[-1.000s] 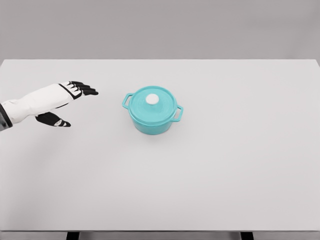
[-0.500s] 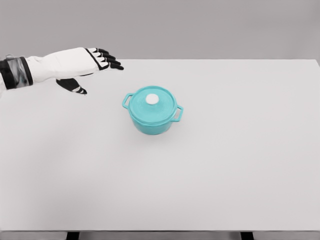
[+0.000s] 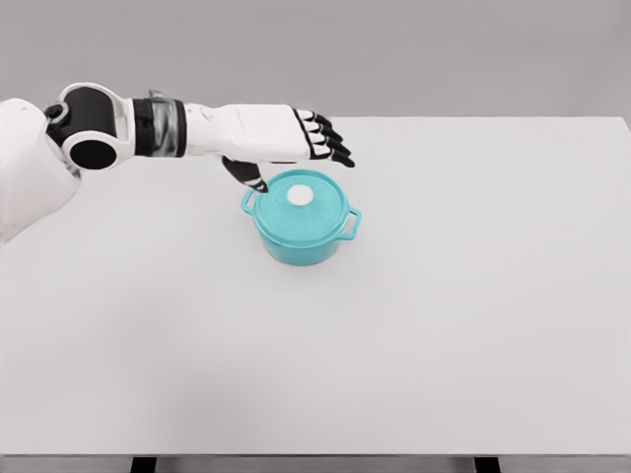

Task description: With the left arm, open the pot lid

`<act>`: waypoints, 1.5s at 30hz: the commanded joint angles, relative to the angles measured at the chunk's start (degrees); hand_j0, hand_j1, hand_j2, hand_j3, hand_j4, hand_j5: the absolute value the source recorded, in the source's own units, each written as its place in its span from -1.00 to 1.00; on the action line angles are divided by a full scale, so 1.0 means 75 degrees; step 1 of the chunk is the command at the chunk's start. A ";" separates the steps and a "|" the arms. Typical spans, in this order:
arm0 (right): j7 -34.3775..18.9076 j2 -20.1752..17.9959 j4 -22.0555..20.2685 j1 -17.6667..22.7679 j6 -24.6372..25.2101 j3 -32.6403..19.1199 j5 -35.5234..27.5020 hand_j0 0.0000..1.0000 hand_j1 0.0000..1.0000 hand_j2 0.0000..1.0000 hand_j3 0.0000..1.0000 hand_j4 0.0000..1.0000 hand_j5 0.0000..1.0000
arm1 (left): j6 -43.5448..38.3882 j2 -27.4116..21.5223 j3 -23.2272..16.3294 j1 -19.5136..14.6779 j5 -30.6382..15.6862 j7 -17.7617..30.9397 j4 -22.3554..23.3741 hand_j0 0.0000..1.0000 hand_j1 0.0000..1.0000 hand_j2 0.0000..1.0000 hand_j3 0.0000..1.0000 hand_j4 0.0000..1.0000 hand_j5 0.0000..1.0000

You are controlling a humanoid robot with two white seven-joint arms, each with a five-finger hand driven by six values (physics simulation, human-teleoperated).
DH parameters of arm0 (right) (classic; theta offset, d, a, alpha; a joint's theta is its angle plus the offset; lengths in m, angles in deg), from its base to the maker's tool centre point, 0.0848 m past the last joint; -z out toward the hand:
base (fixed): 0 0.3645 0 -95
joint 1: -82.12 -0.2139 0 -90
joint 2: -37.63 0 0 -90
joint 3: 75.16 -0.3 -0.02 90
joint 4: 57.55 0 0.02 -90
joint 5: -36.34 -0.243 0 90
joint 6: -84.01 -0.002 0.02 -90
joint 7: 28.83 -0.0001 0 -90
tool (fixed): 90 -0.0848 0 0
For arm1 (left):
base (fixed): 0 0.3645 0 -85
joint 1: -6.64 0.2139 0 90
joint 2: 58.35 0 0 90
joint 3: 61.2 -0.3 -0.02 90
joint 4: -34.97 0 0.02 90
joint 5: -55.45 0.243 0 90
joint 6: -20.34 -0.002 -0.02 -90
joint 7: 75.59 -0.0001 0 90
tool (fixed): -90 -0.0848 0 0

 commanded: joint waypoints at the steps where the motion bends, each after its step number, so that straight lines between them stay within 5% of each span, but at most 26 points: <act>1: -0.0001 -0.0001 0.0001 0.0000 -0.0001 0.0002 -0.0002 1.00 1.00 1.00 1.00 1.00 1.00 | -0.0014 0.0222 -0.0362 0.0000 -0.0029 0.0043 0.0118 1.00 1.00 1.00 1.00 1.00 1.00; 8: -0.0001 -0.0001 0.0001 0.0000 -0.0001 0.0002 -0.0002 1.00 1.00 1.00 1.00 1.00 1.00 | -0.0014 0.0316 -0.0467 -0.0023 0.0252 0.0043 0.0705 0.96 0.96 0.96 0.96 0.96 0.96; 17: -0.0013 -0.0001 0.0001 0.0000 -0.0001 0.0002 -0.0002 1.00 1.00 1.00 1.00 1.00 1.00 | -0.0014 0.0410 -0.0514 -0.0012 0.0252 0.0054 0.0717 0.60 0.60 0.60 0.60 0.60 0.60; 45: -0.0013 -0.0001 0.0001 0.0000 -0.0001 0.0002 -0.0002 1.00 1.00 1.00 1.00 1.00 1.00 | -0.0014 0.0492 -0.0761 0.0035 0.0252 0.0054 0.0998 0.55 0.55 0.55 0.55 0.55 0.55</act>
